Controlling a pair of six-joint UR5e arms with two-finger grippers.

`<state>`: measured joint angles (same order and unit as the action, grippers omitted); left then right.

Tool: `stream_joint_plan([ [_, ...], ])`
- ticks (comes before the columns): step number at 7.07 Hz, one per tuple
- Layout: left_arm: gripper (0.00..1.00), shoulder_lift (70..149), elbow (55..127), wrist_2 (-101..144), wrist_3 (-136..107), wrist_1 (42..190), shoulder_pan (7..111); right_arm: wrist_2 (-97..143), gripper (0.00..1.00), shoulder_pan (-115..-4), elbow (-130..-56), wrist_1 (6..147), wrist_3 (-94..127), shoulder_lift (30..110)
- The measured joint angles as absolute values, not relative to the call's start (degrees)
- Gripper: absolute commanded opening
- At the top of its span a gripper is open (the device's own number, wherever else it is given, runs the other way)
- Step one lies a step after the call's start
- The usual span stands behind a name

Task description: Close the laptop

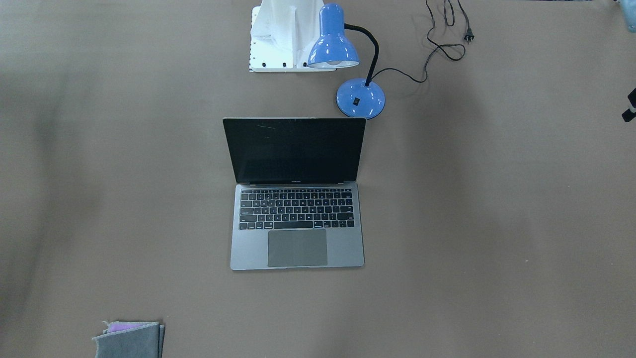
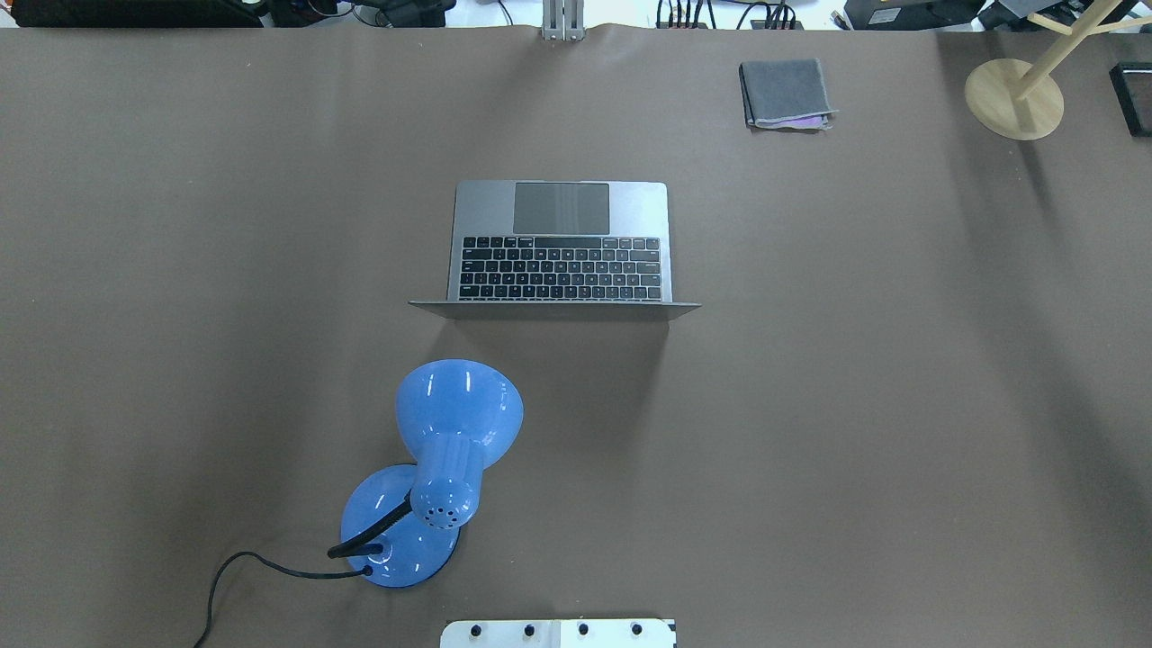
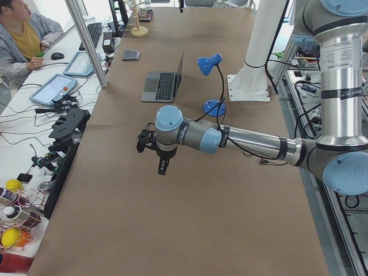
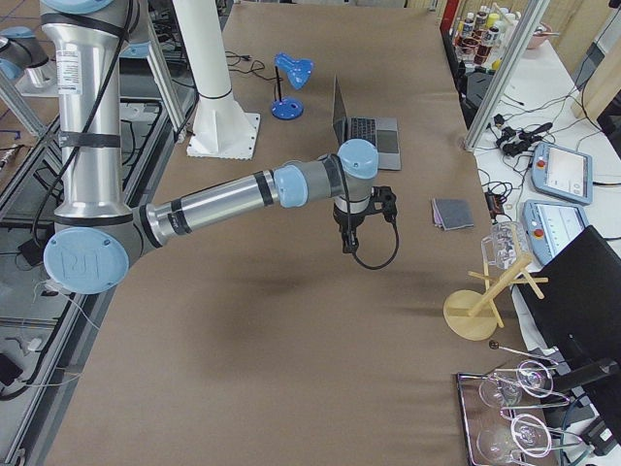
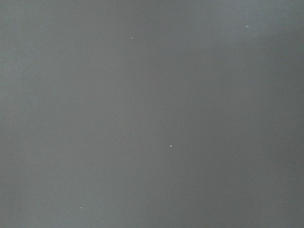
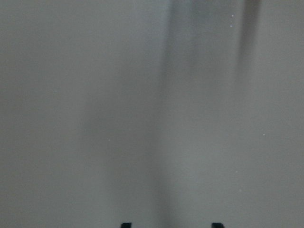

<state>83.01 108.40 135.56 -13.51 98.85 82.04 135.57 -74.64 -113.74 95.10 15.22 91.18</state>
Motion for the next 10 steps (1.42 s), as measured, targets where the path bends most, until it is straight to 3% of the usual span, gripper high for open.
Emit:
stream_joint_plan([
  [1,0.0,83.7,110.9,135.7,-20.2,98.9,79.2,134.8,0.0,-70.9,-117.9,95.1,23.4,90.7],
  [4,0.0,91.7,116.4,135.6,-47.6,98.7,66.2,133.1,0.0,-58.8,-125.6,95.2,46.5,85.0],
  [7,0.0,104.5,117.4,135.1,-72.7,98.2,52.8,131.1,0.0,-45.9,-127.8,95.4,68.3,74.8],
  [10,0.0,111.0,117.4,131.3,-79.5,96.0,44.1,123.5,0.0,-36.5,-125.7,95.5,75.6,67.9],
])
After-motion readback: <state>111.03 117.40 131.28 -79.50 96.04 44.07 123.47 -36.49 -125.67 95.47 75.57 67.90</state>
